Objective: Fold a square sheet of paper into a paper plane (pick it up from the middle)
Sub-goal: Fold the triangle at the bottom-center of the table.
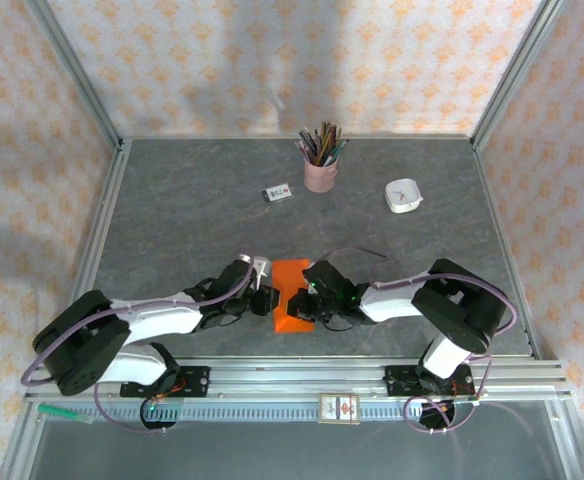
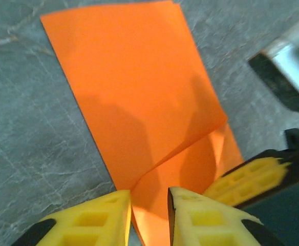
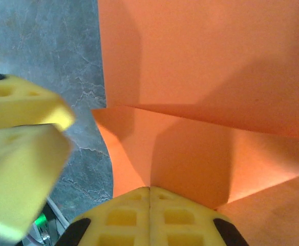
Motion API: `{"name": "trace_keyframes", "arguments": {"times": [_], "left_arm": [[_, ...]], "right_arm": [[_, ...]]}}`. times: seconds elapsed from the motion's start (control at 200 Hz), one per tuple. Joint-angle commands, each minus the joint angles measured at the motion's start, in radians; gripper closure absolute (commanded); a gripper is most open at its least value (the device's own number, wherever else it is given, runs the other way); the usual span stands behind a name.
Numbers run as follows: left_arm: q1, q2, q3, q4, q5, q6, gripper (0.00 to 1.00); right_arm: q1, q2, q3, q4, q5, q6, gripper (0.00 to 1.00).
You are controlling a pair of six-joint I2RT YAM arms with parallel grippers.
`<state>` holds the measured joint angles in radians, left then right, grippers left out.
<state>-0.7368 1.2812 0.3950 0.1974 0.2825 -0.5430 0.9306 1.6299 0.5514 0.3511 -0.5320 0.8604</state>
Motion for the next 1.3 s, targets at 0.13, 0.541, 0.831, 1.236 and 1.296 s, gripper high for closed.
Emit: {"name": "trace_keyframes", "arguments": {"times": [0.13,0.541,0.831,1.236,1.296], "left_arm": [[0.007,-0.165,-0.05,-0.042,0.123,-0.138,0.84],[-0.037,-0.114,-0.14,0.125,0.263,-0.281,1.0],[-0.055,-0.029,-0.127,0.144,0.262,-0.286,1.0],[-0.069,0.01,-0.114,0.151,0.267,-0.279,1.0],[-0.072,0.016,-0.113,0.146,0.261,-0.276,1.0]], "right_arm": [[0.001,0.038,-0.027,-0.049,0.041,0.006,1.0],[0.001,0.05,-0.023,-0.05,0.045,0.002,1.0],[0.002,0.047,-0.023,-0.056,0.048,0.0,1.0],[0.001,0.053,-0.021,-0.047,0.047,0.002,1.0],[0.002,0.053,-0.021,-0.047,0.047,0.002,1.0]]}}
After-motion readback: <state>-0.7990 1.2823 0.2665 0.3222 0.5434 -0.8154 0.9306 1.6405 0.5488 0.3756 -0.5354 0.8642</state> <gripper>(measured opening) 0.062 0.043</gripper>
